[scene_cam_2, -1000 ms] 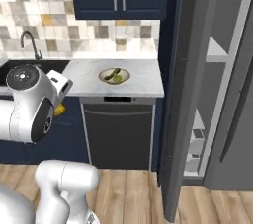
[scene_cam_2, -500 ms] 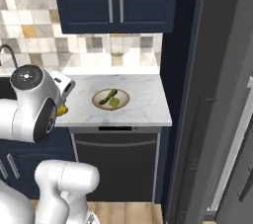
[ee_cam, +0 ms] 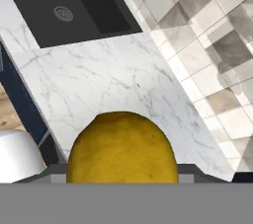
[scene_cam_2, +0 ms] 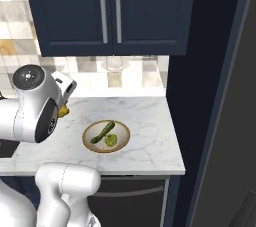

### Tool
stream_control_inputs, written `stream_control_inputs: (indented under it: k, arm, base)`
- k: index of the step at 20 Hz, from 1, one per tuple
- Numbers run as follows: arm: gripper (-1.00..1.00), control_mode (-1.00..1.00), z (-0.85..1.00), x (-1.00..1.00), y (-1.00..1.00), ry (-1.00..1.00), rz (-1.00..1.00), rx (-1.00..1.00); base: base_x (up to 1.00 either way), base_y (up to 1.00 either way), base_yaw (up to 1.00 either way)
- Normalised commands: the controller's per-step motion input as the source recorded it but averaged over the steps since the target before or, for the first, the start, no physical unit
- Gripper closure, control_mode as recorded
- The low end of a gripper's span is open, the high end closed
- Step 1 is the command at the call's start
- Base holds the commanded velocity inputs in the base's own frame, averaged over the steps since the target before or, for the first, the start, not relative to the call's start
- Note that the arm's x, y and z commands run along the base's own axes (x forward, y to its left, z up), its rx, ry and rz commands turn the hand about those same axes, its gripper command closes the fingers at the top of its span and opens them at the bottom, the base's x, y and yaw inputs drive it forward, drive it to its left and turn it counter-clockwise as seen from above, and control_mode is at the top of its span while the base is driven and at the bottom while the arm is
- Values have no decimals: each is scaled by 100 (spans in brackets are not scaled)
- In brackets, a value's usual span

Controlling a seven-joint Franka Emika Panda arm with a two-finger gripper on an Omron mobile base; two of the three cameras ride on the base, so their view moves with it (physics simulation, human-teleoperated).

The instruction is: Take the squash, broccoli, and lemon from the freezer and place them in the bowl on the counter.

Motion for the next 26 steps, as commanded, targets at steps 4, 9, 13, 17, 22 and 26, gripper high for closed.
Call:
stream_control_inputs:
  k: [4, 9, 13, 17, 22, 26]
  arm:
    - [100, 100, 0, 0, 0, 0, 0, 0]
    - [100, -100, -7, 25, -2, 2, 0, 0]
    - [100, -100, -57, 59, -17, 9, 0, 0]
    - [100, -100, -71, 42, -40, 8, 0, 0]
    - [100, -100, -66, 39, -22, 10, 0, 0]
    - [100, -100, -60, 16, -34, 9, 0, 0]
  base:
    - [92, 1, 0]
    - [47, 0, 0]
    - [0, 0, 0]
    - [0, 0, 0]
    - [0, 0, 0]
    - [0, 0, 0]
